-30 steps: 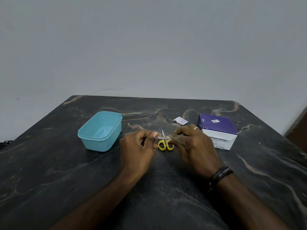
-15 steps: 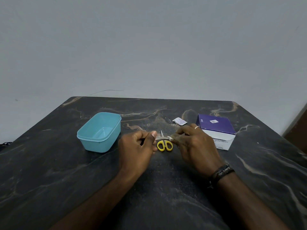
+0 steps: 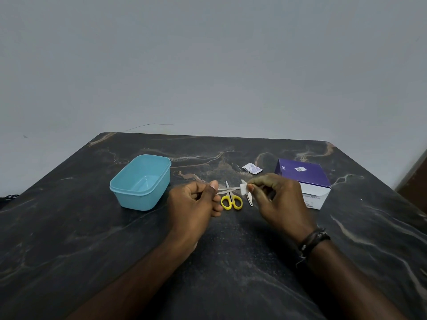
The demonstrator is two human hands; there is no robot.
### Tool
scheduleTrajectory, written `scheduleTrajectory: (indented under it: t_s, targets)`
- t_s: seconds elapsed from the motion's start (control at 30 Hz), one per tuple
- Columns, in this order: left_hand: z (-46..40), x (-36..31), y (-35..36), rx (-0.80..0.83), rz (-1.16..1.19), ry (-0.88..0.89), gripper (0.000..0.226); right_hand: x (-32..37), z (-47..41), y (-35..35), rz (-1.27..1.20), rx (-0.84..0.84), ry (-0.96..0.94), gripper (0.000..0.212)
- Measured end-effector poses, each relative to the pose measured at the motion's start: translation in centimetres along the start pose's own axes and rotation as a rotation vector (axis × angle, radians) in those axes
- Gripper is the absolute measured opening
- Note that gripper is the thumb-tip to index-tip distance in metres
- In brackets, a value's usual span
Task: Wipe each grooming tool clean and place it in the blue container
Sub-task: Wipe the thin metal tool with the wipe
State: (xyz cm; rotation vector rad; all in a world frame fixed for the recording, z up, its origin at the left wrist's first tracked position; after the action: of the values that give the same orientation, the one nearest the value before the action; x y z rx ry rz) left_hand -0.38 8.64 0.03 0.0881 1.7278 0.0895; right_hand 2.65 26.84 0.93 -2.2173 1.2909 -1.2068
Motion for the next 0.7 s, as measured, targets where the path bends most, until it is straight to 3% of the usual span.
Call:
scheduleTrajectory:
  t_s: [0.27,0.7]
  targets:
    - [0.1,0.0,0.1,0.015,-0.008,-0.002,0.020,0.5,0.1,0.3,-0.103,0.076,0.070,0.011]
    - [0.3,0.3,0.3,0.032,-0.058,0.000,0.022,1.4,0.7,1.5,-0.039,0.032,-0.235,0.012]
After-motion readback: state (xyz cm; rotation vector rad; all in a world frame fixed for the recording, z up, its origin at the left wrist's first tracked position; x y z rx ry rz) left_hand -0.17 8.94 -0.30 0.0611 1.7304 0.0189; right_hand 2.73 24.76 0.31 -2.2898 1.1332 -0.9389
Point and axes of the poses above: each hand's wrist, its own z-axis away from the middle knuckle, its own y-axis out of the palm, x = y × z, the point moved 1 cm from there along -z, towards the middle knuckle, and after that the axes turned 3 degrees about z, right-handed, at the moved point
